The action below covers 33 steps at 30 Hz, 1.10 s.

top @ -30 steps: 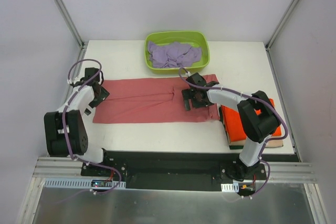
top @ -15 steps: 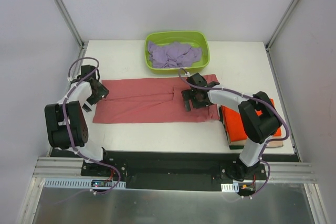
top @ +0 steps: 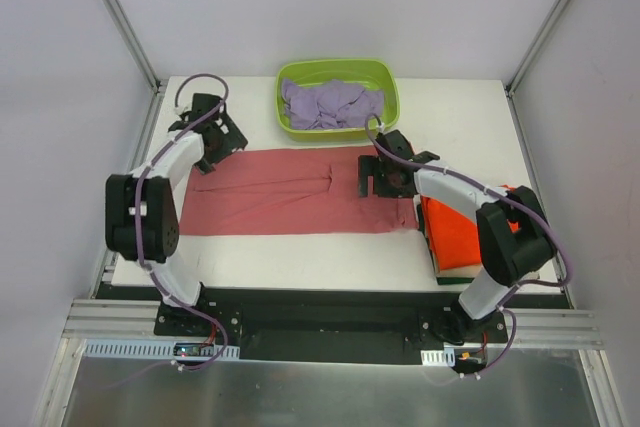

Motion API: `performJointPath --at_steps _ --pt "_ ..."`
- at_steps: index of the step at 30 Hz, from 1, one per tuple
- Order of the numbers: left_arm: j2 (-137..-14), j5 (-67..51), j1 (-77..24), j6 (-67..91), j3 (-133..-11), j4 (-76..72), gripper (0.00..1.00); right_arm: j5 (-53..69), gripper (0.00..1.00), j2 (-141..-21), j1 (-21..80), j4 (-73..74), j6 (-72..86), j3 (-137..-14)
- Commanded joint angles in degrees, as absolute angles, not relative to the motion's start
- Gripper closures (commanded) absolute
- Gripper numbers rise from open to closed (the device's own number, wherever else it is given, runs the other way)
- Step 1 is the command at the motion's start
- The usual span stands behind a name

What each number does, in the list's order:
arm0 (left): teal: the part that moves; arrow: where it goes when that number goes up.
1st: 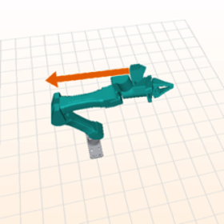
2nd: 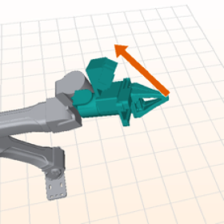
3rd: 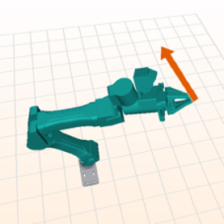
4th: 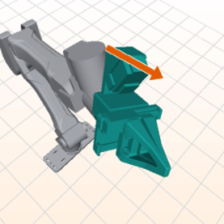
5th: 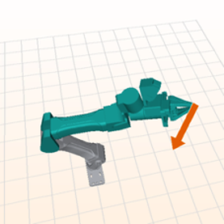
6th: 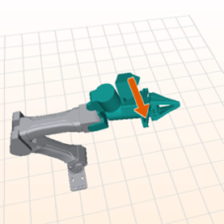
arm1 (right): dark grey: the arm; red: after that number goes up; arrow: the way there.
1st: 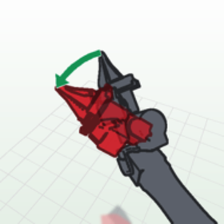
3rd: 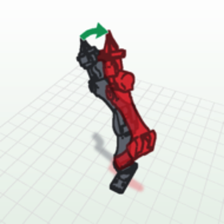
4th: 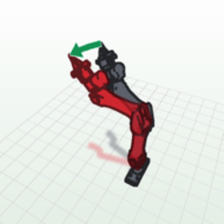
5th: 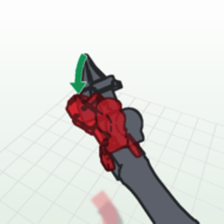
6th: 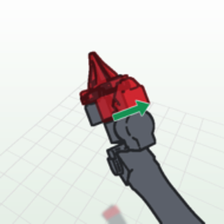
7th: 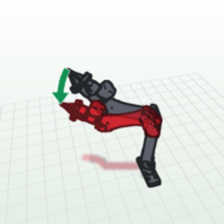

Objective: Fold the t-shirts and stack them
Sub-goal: Rotate the tshirt 100 degrees

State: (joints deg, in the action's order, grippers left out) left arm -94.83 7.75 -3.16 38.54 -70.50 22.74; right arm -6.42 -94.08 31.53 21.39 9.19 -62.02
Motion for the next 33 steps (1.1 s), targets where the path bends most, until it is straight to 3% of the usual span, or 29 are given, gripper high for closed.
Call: performJointPath --at_steps 1,10,11,12,15,22,28,33 --pt "-103.1 4.4 -6.6 38.8 -72.9 23.0 0.01 -3.9 0.04 -98.6 29.6 19.5 13.8 -64.7" --pt "-100.4 3.3 -6.6 38.4 -58.0 23.1 0.01 2.9 0.04 -109.8 30.1 20.5 12.8 -70.8" --pt "-98.8 3.1 -6.6 39.3 -55.3 23.0 0.10 3.3 0.04 -110.5 30.5 20.4 12.8 -71.1" --pt "-96.6 2.7 -6.8 40.7 -52.3 23.0 0.11 3.5 0.04 -110.8 31.0 20.4 12.8 -71.6" --pt "-88.4 1.8 -6.9 44.5 -44.0 22.7 0.02 5.4 0.04 -111.9 33.2 20.3 12.7 -73.2" --pt "-72.7 8.8 -7.0 51.5 -31.9 22.9 0.01 10.1 0.04 -117.1 40.7 21.3 11.8 -80.6" --pt "-69.5 11.5 -6.8 55.1 -31.0 25.2 0.01 13.7 0.04 -128.5 46.2 24.7 11.3 -96.6" --pt "-66.1 14.3 -6.2 57.8 -29.7 27.8 0.01 16.0 0.04 -141.6 49.0 29.8 9.2 -122.4"
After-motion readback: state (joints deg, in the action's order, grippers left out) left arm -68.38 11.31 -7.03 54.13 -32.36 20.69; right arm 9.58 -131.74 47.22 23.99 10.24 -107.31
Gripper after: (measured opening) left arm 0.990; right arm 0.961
